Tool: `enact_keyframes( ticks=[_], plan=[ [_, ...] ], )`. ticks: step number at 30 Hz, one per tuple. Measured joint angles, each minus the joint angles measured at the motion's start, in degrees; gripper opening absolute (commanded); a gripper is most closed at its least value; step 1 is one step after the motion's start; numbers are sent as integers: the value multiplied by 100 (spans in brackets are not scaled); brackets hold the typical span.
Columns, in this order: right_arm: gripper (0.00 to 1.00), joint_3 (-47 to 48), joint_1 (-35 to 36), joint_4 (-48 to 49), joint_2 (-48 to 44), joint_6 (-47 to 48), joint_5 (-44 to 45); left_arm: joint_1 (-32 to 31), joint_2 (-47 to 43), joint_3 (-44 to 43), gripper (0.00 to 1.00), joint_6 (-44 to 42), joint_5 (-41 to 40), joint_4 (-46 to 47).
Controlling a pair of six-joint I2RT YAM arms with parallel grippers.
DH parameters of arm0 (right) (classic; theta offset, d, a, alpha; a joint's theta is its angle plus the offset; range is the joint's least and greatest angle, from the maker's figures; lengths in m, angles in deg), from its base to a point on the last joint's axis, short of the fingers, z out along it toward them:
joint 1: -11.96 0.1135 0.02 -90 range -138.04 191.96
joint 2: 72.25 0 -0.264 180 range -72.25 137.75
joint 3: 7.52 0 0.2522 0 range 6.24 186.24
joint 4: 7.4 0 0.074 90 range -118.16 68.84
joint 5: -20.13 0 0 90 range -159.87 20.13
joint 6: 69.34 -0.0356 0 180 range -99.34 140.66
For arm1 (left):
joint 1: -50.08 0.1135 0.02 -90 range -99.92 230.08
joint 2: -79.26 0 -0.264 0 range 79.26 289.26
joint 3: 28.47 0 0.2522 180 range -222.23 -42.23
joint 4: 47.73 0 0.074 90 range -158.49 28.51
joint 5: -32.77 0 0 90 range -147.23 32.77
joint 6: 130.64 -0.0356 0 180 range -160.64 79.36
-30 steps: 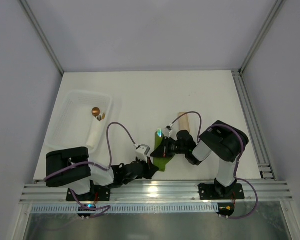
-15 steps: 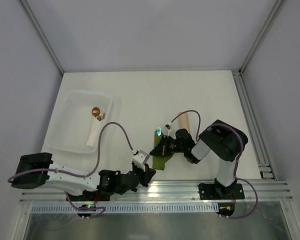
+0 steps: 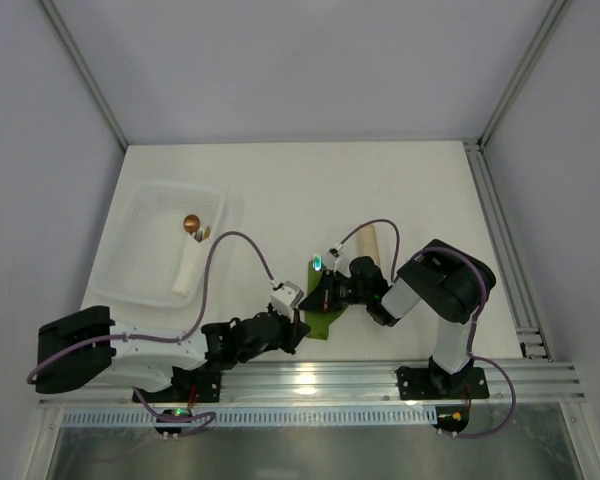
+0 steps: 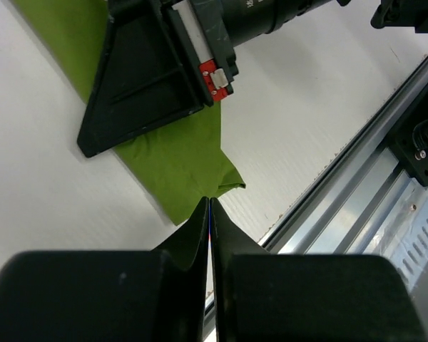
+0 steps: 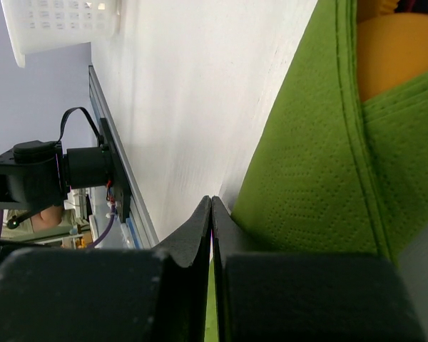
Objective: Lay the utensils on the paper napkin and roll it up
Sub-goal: Roll the napkin at the center of the board.
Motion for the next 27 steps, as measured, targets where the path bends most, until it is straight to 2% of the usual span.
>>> enact_keyframes(
  ticks=[5,17,27],
  plan=[
    [4,17,0,-35,-2,2,-2,2,680,-352,0,9,184,284],
    [4,149,24,-297,-42,107,-2,4,1416,-385,0,59,378,1115],
    [3,173,59,-382,-76,173,7,7,2070,-407,0,90,125,1390]
  ],
)
